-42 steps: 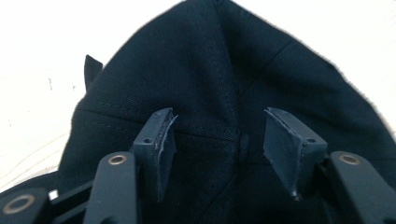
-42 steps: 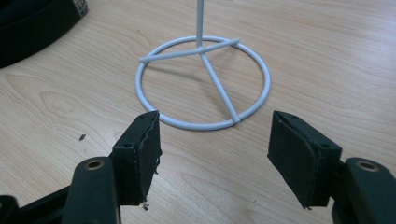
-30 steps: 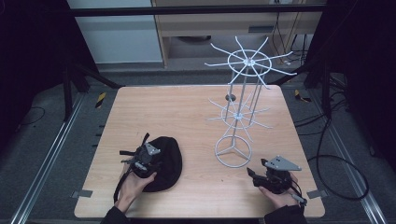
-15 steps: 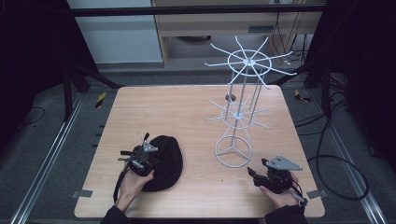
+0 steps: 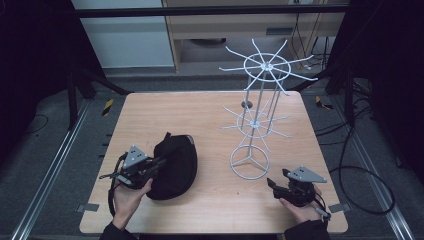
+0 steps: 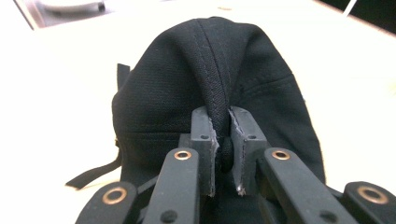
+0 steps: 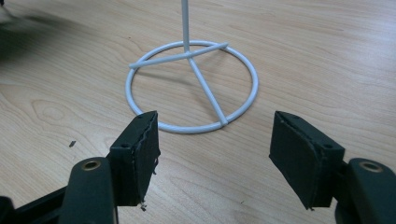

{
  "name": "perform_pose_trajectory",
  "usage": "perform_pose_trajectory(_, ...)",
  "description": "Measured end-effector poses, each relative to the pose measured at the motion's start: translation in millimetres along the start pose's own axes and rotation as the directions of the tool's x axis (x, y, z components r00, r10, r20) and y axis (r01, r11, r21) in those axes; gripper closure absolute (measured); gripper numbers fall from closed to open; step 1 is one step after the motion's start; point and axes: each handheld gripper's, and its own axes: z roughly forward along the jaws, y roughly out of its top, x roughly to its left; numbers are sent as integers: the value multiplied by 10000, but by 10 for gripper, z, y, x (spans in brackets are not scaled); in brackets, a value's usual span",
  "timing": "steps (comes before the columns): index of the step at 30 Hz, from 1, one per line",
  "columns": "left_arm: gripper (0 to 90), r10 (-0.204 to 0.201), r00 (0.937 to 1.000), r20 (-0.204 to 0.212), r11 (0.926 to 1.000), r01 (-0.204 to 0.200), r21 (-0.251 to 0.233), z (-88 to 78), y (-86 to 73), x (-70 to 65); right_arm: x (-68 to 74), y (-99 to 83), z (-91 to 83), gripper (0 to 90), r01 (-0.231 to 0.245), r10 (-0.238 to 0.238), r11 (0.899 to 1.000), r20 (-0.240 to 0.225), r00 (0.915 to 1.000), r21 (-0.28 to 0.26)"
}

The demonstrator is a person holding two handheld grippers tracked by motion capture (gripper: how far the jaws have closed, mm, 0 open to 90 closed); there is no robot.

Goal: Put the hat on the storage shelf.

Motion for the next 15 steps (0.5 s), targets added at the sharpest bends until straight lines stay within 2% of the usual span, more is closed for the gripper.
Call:
perform_pose_trajectory(1,807,0,10000,0,10000,0,0,0,0,0,0,0,0,330,0,0,10000,0,10000,0)
perform_pose_trajectory(5,807,-62,9997,224,9967,80,-812,-139,75,-23,-8,-1,-1,328,-4,4,10000,23,10000,-37)
perform_pose_trajectory(6,807,-85,9995,295,9928,120,-1191,-207,112,-44,-9,-1,-3,327,-14,14,10000,18,10000,-60)
perform_pose_trajectory(10,807,-76,9986,532,9828,173,-1841,-345,191,-82,-14,-1,-8,325,-34,34,10000,72,10000,-93)
perform_pose_trajectory(11,807,-76,9986,532,9828,173,-1841,-345,191,-82,-14,-1,-8,325,-34,34,10000,72,10000,-93)
perform_pose_trajectory(13,807,-118,9975,700,9765,265,-2139,-411,228,-100,-19,-3,-7,323,-5,7,9999,117,9999,-129)
perform_pose_trajectory(14,807,-61,9970,776,9696,249,-2434,-471,260,-124,-21,-4,-7,321,8,-6,9999,130,9999,-163)
perform_pose_trajectory(15,807,-30,9966,822,9672,238,-2527,-499,277,-137,-21,-4,-7,320,-6,9,9998,151,9999,-173)
